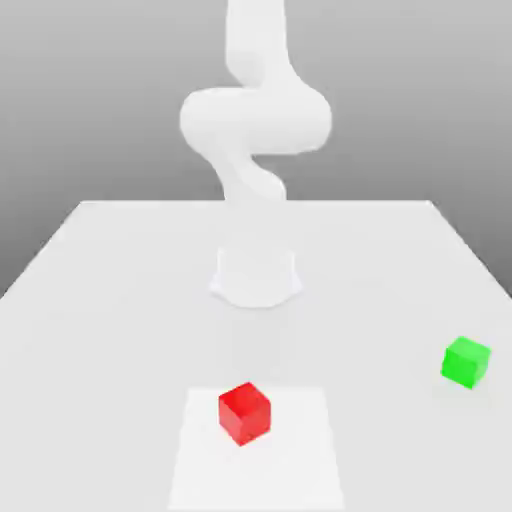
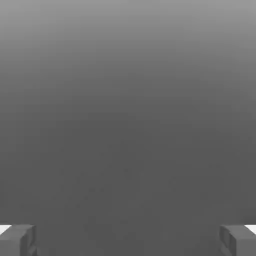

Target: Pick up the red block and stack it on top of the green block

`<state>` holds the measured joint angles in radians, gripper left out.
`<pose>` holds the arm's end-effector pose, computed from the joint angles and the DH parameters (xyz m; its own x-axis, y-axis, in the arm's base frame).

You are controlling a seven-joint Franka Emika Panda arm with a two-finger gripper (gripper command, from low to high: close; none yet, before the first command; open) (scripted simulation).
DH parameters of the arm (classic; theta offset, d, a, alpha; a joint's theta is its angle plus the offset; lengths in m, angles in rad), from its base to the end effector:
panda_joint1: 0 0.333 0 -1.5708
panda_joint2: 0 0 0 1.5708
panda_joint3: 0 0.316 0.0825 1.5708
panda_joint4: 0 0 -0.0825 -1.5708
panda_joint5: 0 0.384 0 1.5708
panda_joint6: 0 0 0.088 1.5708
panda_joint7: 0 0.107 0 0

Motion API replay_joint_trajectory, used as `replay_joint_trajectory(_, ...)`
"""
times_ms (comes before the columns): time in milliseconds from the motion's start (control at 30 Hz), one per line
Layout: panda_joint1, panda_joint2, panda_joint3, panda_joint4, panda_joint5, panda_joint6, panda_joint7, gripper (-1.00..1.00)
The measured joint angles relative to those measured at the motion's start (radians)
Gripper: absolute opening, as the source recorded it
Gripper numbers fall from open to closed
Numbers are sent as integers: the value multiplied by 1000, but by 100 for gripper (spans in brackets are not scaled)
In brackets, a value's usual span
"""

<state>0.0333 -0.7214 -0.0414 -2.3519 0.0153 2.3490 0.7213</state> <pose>0.3783 -0.0079 0.6613 0.5664 -0.6801 0.4655 -0.4964 -0.7324 -0.4661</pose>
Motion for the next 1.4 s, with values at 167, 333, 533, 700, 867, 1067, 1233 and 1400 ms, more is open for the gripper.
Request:
replay_joint_trajectory(167, 74, 187, -85, -117, 31, 114, -181, 0)
replay_joint_trajectory(333, 132, 373, -145, -231, 56, 226, -353, 0)
replay_joint_trajectory(533, 152, 608, -168, -376, 46, 371, -545, 0)
replay_joint_trajectory(700, 145, 759, -171, -435, 12, 483, -616, 0)
replay_joint_trajectory(867, 107, 894, -110, -418, 104, 595, -689, 0)
replay_joint_trajectory(1067, 63, 964, -55, -409, 147, 653, -719, -100)
replay_joint_trajectory(1233, 76, 942, -72, -412, 132, 634, -708, -100)
replay_joint_trajectory(1400, 104, 814, -123, -430, 34, 528, -638, -100)
